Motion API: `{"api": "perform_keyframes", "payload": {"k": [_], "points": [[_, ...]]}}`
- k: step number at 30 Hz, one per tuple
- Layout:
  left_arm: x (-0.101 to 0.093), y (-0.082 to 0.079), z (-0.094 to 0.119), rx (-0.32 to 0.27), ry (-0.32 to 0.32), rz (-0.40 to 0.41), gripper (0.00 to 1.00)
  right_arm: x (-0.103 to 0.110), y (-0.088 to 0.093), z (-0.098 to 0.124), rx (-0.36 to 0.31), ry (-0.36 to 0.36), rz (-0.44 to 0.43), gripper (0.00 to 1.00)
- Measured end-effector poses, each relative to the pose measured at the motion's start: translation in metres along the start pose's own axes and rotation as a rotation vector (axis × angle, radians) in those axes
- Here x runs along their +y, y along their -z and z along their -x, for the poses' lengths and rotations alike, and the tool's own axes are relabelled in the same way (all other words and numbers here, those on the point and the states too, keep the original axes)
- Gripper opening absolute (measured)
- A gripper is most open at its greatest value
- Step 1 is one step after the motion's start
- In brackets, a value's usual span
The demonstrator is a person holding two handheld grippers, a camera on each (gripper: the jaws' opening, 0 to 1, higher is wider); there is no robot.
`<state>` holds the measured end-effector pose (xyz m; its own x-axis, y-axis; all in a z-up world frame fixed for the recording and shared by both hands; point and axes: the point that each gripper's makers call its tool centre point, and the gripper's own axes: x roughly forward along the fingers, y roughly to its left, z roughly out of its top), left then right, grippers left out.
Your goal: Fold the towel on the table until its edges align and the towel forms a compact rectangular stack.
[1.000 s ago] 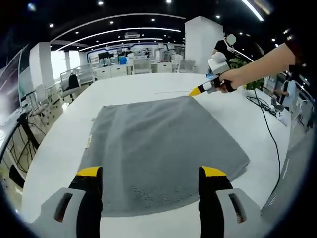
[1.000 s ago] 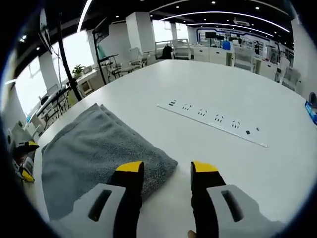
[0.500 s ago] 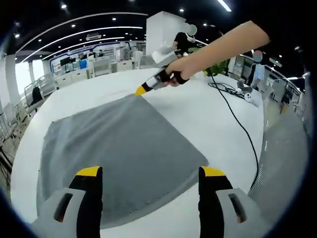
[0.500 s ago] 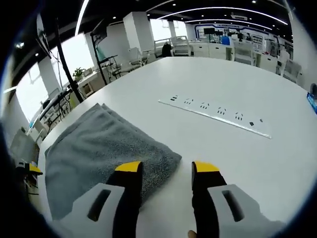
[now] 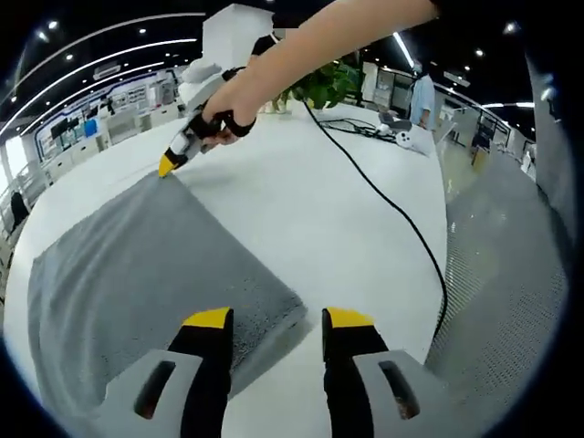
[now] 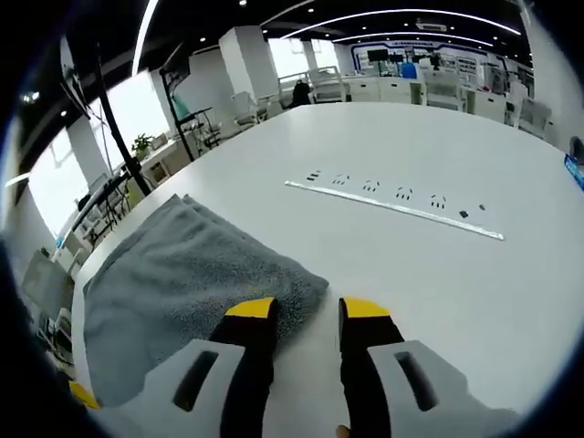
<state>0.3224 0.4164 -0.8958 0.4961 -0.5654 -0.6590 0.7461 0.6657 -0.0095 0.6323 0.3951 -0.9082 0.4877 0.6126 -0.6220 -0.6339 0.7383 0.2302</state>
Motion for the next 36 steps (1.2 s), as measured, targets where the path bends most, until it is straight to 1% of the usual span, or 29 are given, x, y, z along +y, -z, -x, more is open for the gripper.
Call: {"api": "perform_keyframes", "payload": {"k": [3, 7, 9, 11, 15, 17, 18, 19, 22, 25, 30, 34, 36], "points": [[-0.003, 0.0, -0.002, 0.002, 0.009, -0.001, 0.24, -0.001, 0.002, -0.003, 0.007, -0.008, 0.011, 0.2], [-0.007, 0.007, -0.008, 0.035, 0.013, -0.026, 0.23, 0.001, 0.002, -0.008, 0.002, -0.017, 0.024, 0.14], [-0.008, 0.009, -0.012, 0.05, 0.009, -0.049, 0.22, 0.004, 0.001, -0.009, 0.003, -0.025, 0.045, 0.1], [-0.009, 0.009, -0.014, 0.056, 0.005, -0.064, 0.21, 0.002, 0.001, -0.009, 0.004, -0.011, 0.065, 0.08], [-0.01, 0.006, -0.023, 0.068, -0.019, -0.101, 0.18, 0.001, 0.001, -0.009, 0.007, -0.016, 0.078, 0.04], [-0.01, 0.003, -0.026, 0.094, -0.034, -0.103, 0.17, 0.0, 0.001, -0.008, 0.002, -0.013, 0.087, 0.03], [-0.013, 0.002, -0.028, 0.106, -0.038, -0.117, 0.17, -0.003, 0.001, -0.007, -0.004, -0.009, 0.086, 0.03], [-0.014, 0.0, -0.03, 0.106, -0.036, -0.131, 0.16, -0.004, 0.001, -0.006, -0.007, -0.006, 0.085, 0.02], [-0.022, -0.007, -0.037, 0.106, -0.015, -0.161, 0.13, -0.012, 0.002, -0.001, -0.011, 0.01, 0.081, 0.02], [-0.033, -0.015, -0.043, 0.115, 0.019, -0.21, 0.11, -0.022, 0.005, 0.006, -0.008, 0.021, 0.078, 0.02], [-0.05, -0.025, -0.054, 0.105, 0.072, -0.243, 0.09, -0.038, 0.013, 0.021, -0.004, 0.036, 0.063, 0.02], [-0.063, -0.034, -0.066, 0.087, 0.13, -0.222, 0.08, -0.057, 0.022, 0.037, -0.006, 0.058, 0.05, 0.02], [-0.072, -0.039, -0.072, 0.083, 0.155, -0.234, 0.07, -0.064, 0.027, 0.047, -0.007, 0.071, 0.045, 0.02]]}}
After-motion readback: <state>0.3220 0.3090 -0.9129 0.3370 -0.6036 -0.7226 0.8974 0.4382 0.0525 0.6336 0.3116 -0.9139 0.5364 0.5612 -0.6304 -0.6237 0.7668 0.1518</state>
